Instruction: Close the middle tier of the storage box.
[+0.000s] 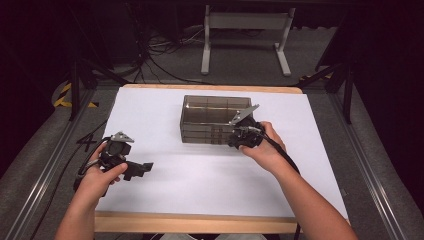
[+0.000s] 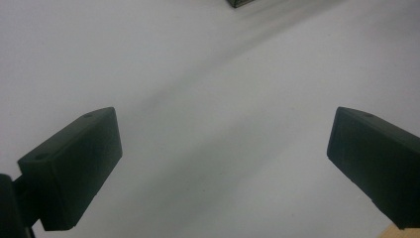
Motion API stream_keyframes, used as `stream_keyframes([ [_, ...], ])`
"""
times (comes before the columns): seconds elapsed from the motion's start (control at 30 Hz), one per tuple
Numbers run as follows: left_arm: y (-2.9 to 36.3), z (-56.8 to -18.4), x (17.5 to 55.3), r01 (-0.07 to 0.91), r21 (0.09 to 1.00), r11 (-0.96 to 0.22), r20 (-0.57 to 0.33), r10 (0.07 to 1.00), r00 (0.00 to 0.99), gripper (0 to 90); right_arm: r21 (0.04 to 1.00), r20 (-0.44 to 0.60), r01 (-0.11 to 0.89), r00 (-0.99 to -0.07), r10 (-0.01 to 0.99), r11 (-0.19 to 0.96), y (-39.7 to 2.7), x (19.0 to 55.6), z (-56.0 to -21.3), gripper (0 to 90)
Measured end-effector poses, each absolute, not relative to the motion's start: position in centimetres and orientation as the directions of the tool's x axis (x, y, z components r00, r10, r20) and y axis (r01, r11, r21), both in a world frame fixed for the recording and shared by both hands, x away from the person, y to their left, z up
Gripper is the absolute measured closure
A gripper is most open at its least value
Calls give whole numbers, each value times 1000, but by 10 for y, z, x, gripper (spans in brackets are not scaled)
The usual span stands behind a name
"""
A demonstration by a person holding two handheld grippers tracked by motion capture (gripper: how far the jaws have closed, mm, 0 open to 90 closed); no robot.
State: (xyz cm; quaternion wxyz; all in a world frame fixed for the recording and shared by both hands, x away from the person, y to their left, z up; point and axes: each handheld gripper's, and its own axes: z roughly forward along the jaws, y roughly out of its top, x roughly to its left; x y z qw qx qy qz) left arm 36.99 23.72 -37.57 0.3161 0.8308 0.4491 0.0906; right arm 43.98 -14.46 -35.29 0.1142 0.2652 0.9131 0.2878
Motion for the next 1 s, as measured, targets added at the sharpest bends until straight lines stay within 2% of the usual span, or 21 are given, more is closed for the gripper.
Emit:
stream_keyframes([
  [0.23,237,-376,370,689,606,-399,-133,803,582,12,606,-33,411,-842,538,681,-155,436,-348,618],
  [0.47,237,-376,370,688,603,-404,-133,800,586,12,610,5,420,-850,527,672,-166,433,-343,571],
  [0.77,238,-376,371,689,601,-406,-137,797,588,12,602,2,411,-858,514,685,-182,426,-340,473],
  [1.0,239,-376,371,692,594,-410,-140,795,590,12,607,6,414,-856,517,678,-197,422,-340,431],
])
